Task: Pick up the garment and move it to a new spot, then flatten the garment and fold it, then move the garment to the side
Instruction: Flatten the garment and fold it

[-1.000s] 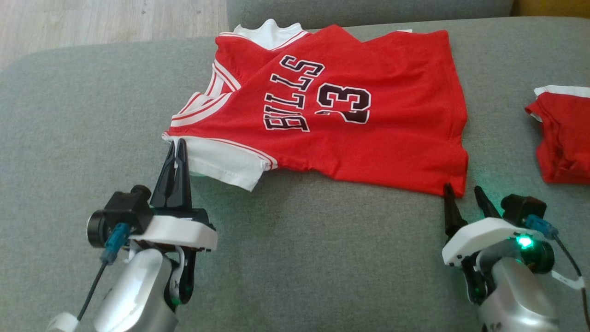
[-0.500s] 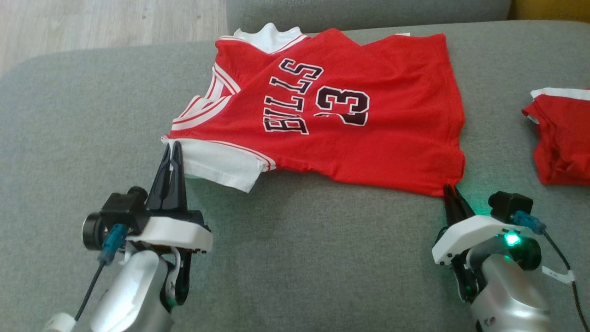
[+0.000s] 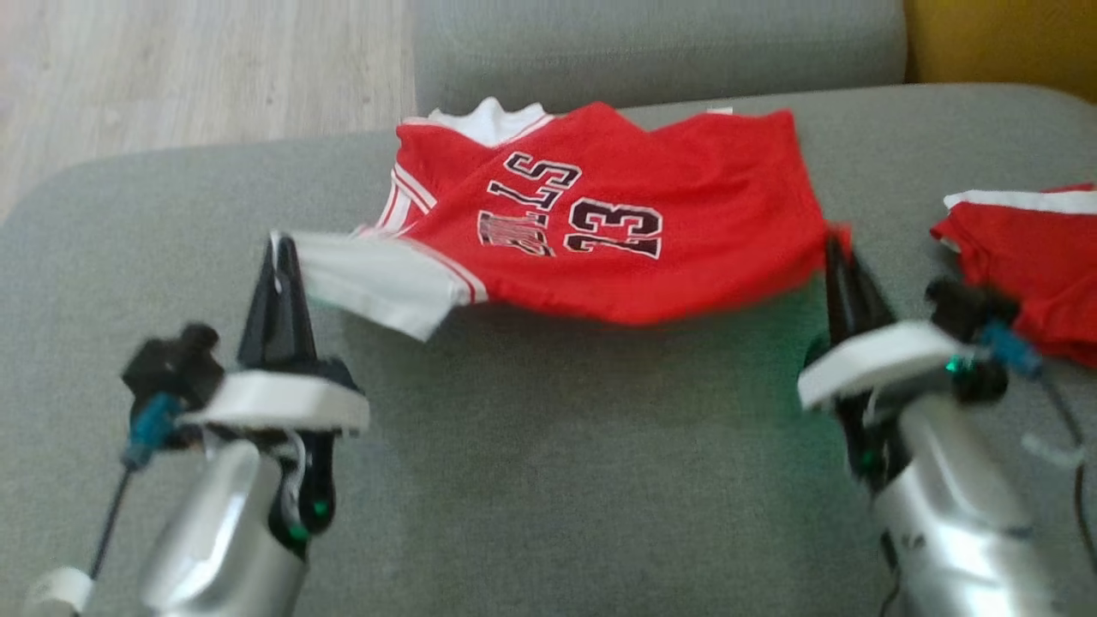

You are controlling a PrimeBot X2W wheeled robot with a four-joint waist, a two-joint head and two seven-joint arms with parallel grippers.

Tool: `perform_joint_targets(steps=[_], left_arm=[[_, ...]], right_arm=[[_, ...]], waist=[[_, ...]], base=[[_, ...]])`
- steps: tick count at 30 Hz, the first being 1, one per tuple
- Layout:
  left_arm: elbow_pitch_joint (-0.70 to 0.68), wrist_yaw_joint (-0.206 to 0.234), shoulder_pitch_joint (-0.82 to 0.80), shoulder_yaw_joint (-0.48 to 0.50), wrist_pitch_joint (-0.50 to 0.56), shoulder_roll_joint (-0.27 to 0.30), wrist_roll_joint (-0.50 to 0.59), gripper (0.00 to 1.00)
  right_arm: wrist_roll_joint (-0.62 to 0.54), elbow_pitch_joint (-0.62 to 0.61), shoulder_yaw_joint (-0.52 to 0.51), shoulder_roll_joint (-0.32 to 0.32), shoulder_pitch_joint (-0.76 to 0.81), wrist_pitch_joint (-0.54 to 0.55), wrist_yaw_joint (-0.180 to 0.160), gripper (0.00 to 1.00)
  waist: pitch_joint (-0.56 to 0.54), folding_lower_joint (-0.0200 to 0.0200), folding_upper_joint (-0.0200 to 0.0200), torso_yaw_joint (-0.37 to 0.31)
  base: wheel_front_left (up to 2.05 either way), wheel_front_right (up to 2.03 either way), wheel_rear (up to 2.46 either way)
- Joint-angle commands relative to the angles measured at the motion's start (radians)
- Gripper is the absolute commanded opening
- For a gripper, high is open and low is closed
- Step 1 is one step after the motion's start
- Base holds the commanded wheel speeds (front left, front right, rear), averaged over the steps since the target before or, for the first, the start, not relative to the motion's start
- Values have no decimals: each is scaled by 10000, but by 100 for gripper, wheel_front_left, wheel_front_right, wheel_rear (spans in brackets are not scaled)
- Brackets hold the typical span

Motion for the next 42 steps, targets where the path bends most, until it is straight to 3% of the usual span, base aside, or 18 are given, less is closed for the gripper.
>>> perform_joint_targets(steps=[1, 9, 15, 21, 26, 29, 33, 38, 42], left_arm=[[-458, -19, -814, 504, -11, 248, -30, 0], [-2147, 54, -2356, 1015, 336, 359, -382, 0], [-4120, 483, -3096, 1390, 948, 647, -456, 0], [-6969, 1173, -3382, 1915, 2576, 1160, -1016, 0], [-7665, 1495, -3674, 2296, 3677, 1844, -1183, 0], [-7189, 1446, -3968, 2431, 4040, 2021, -1454, 0], [-5642, 983, -4662, 2397, 4368, 2263, -1794, 0], [-3225, 269, -6687, 2063, 4094, 2647, -1214, 0], [-1433, -112, -8308, 1813, 3661, 2583, -824, 0]], right_arm=[[-83, -516, 193, -53, -606, 0, -7, 0], [-163, -3947, -27, -990, -1502, 1092, -7, 0], [-197, -6583, -155, -1601, -1586, 2273, -7, 0], [-117, -9240, -863, -1634, -1064, 3688, -7, 0], [90, -10395, -1345, -1355, -829, 4691, -7, 0], [280, -10291, -1433, -1258, -1047, 4883, -7, 0], [328, -9213, -865, -1587, -2014, 4595, -7, 0], [245, -6638, 260, -2082, -4410, 3530, -7, 0], [32, -4582, 742, -2177, -6135, 2873, -7, 0]], waist=[[-136, 0, 0, -31], [-692, 0, 0, -31], [-760, 0, 0, -125], [-430, 0, 0, -177], [142, 0, 0, -308], [675, 0, 0, -346], [1329, 0, 0, -472], [2314, 0, 0, -503], [2813, 0, 0, -402]], base=[[0, 0, 0], [0, 0, 0], [0, 0, 0], [0, 0, 0], [0, 0, 0], [0, 0, 0], [0, 0, 0], [0, 0, 0], [0, 0, 0]])
